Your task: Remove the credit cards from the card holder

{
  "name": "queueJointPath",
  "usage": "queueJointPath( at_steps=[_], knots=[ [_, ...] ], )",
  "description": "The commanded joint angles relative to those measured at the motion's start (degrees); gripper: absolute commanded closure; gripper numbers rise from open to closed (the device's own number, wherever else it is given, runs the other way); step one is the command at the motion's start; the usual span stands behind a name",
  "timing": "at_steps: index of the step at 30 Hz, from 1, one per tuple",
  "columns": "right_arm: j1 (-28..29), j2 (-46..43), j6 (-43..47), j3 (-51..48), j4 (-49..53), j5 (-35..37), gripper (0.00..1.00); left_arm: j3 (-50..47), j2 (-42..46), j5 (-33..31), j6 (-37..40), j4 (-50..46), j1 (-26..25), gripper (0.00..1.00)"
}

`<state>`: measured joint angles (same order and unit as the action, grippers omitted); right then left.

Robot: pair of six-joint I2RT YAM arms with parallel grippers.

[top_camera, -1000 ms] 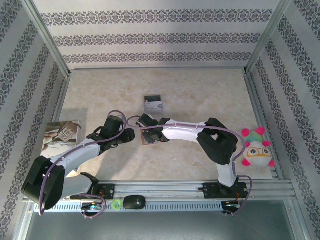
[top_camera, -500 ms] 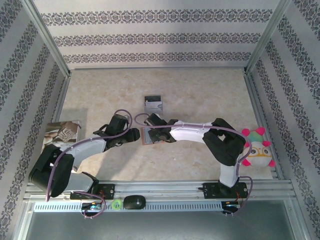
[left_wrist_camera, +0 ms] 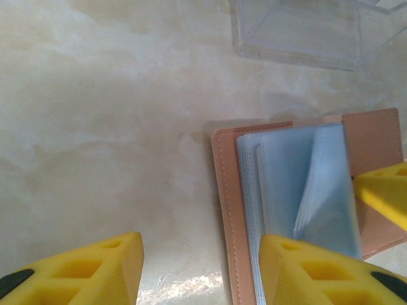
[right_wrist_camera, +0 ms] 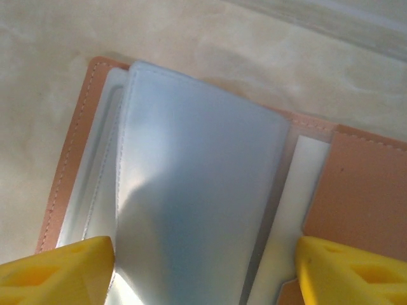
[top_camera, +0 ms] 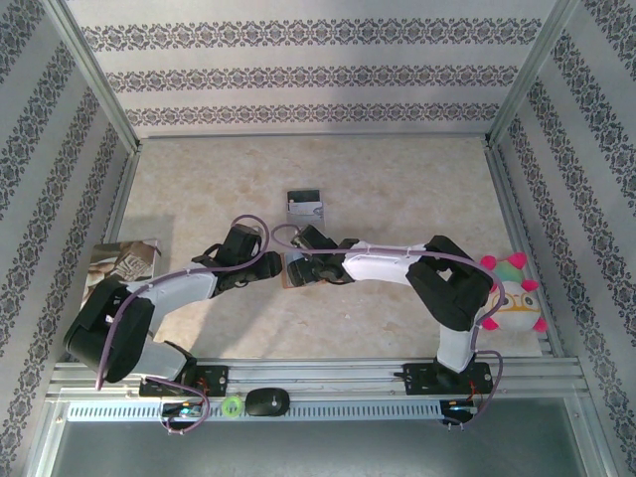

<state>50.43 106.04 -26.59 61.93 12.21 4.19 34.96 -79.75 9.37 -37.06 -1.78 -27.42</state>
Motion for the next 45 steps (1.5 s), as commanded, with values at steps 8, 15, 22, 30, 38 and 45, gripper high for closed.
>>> queueJointPath(
  at_steps=[8, 15, 22, 30, 38, 45],
  knots=[
    [1.76, 4.57, 1.09, 3.06, 5.55, 1.68, 0.24, -0.16, 1.66, 0.14, -0.65, -1.06, 0.02, 0.49],
    [1.16, 4.66, 0.09, 0.65, 4.77, 2.18, 0.61, 0.01, -0.12, 2.02, -0.37, 0.31, -0.08, 0.49],
    [-0.44, 3.69, -0.54, -1.15, 1.92, -0.64, 0.81, 1.57, -4.36, 2.24, -0.55, 1.66, -1.5, 0.49],
    [-1.74, 2.17, -2.3, -2.85, -1.27, -5.51, 0.79, 4.37, -8.57, 2.55, 0.28, 1.39, -2.33, 0.48],
    [-2.27, 1.98, -3.67, -3.5, -2.21, -6.19, 0.78, 5.01, -10.48, 1.94, 0.6, -0.01, -3.1, 0.54],
    [-2.96, -0.05, -7.33, -4.87, -1.45, -3.6, 0.71, 5.83, -12.17, 1.16, 2.23, -4.22, -3.24, 0.67]
  ],
)
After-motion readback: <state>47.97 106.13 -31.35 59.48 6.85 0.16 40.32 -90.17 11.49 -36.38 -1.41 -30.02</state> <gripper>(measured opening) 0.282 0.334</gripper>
